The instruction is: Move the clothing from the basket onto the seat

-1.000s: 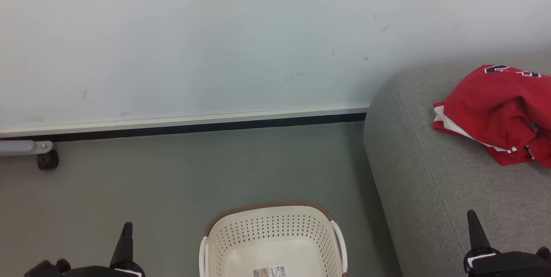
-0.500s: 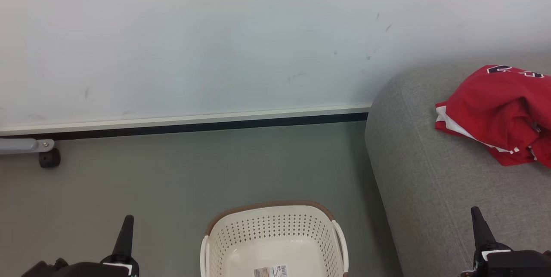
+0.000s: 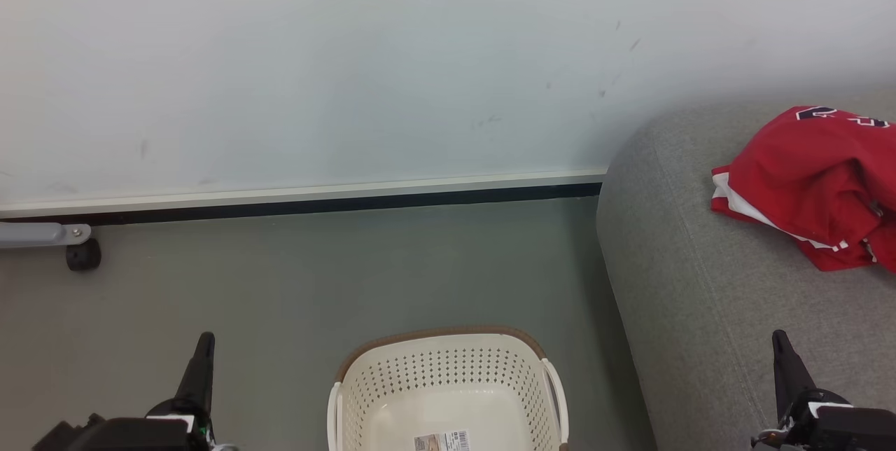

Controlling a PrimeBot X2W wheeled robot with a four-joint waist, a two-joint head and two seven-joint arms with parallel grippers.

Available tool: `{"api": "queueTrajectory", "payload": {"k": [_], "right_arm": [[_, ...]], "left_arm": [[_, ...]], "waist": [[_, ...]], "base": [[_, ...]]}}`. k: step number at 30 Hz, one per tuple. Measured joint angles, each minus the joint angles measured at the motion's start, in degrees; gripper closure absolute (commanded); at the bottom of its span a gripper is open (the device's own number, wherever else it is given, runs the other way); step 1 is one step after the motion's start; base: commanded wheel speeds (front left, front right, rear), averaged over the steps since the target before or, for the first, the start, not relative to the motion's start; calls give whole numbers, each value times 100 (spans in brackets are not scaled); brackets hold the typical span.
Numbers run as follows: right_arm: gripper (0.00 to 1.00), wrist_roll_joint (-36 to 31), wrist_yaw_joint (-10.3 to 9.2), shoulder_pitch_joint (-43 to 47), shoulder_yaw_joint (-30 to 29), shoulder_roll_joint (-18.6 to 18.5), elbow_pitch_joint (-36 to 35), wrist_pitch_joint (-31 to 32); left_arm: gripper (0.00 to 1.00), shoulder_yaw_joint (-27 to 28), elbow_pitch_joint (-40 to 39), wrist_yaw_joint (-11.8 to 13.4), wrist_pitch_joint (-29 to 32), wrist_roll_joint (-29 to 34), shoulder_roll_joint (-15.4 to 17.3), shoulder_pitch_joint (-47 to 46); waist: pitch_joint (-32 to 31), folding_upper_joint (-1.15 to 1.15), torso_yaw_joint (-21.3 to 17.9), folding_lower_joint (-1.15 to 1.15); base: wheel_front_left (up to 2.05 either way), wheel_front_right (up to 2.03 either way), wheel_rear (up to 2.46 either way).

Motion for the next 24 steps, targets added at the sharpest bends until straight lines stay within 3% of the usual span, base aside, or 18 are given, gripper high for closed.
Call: {"api": "queueTrajectory", "payload": {"k": [4, 24], "right_arm": [[100, 269, 34, -76, -52, 16, 18, 59], [100, 271, 34, -90, -55, 21, 18, 59]], "left_arm": [[100, 32, 9, -49, 64, -216, -41, -70], [100, 37, 11, -49, 64, -265, -45, -70]], "waist": [[3, 0, 6, 0], [3, 0, 6, 0]], "base": [[0, 0, 0], [0, 0, 0]]}}
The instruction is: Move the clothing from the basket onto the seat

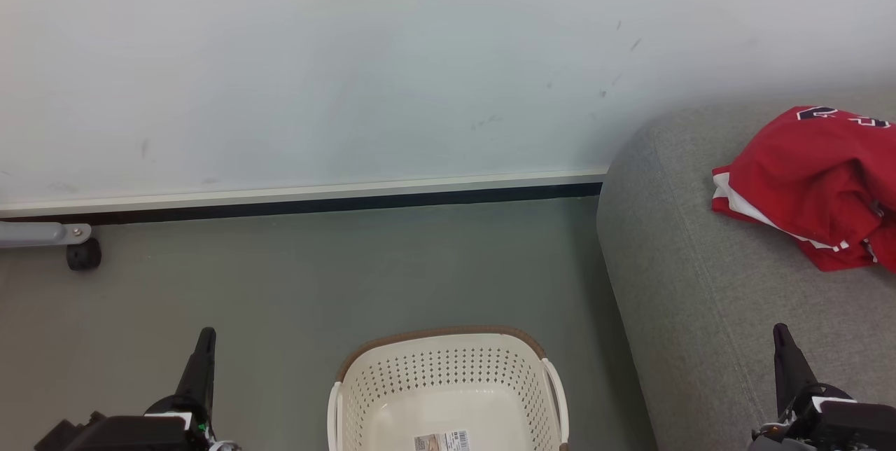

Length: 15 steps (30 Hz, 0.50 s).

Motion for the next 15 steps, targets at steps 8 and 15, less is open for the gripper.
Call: {"api": "queueTrajectory", "payload": {"k": [8, 15], "right_arm": [[100, 0, 0, 0, 0, 0, 0, 0], [100, 0, 0, 0, 0, 0, -1, 0]], "left_arm": [[100, -1, 0, 0, 0, -4, 0, 0], [100, -1, 0, 0, 0, -4, 0, 0]], "waist": [[0, 0, 0, 0], [0, 0, 0, 0]], "base": [[0, 0, 0], [0, 0, 0]]}}
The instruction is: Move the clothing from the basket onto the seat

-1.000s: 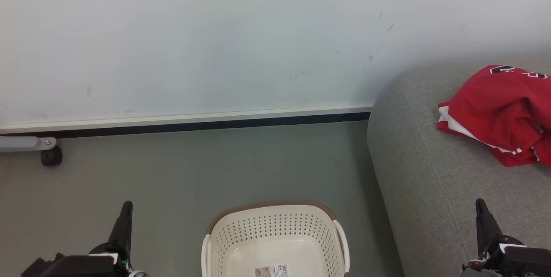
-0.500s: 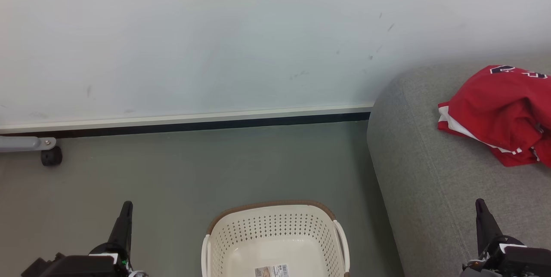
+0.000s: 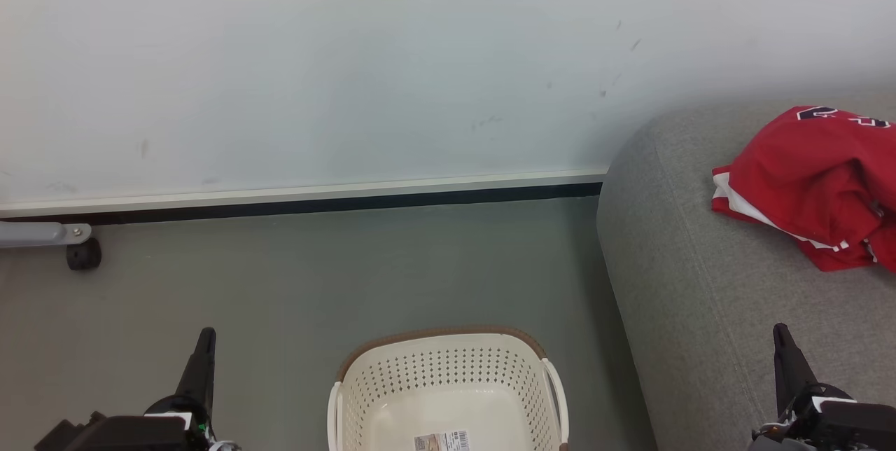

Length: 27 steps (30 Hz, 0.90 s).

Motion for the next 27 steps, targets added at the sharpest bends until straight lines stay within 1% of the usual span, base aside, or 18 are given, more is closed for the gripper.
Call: {"api": "queueTrajectory", "payload": {"k": [27], "right_arm": [[100, 1, 0, 0, 1, 1, -3, 0]], "left_arm": [[100, 0, -1, 0, 0, 0, 0, 0]], "waist": [[1, 0, 0, 0]], "base": [[0, 0, 0]]}}
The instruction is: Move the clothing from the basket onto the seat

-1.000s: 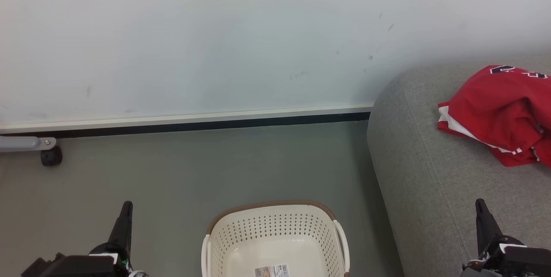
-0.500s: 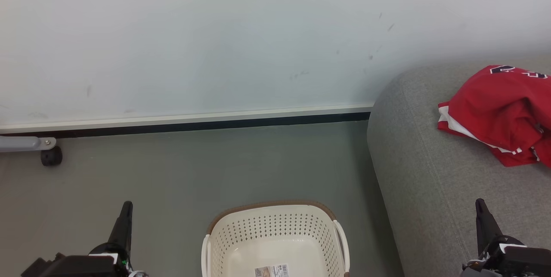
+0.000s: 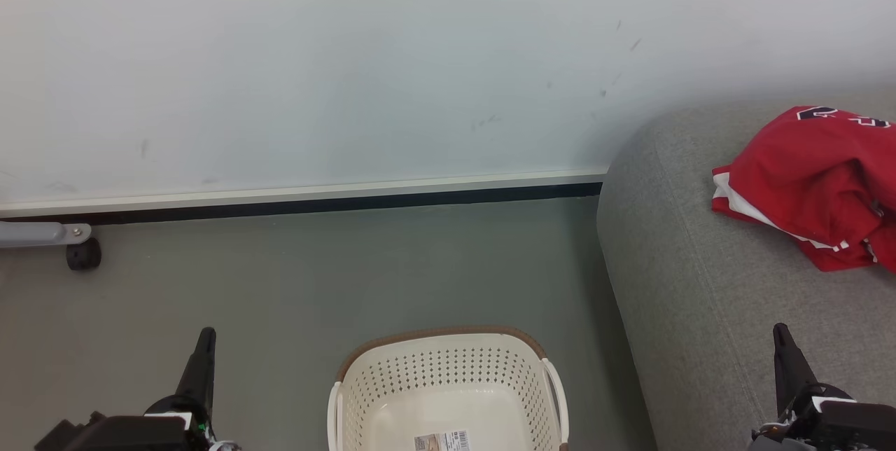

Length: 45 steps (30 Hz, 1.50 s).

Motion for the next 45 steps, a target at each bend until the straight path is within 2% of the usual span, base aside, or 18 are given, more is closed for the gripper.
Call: {"api": "queueTrajectory", "payload": {"k": [45], "right_arm": [[100, 7, 0, 0, 0, 0, -3, 0]], "left_arm": [[100, -1, -2, 0, 0, 0, 0, 0]], "waist": [[1, 0, 0, 0]], "base": [[0, 0, 0]]}}
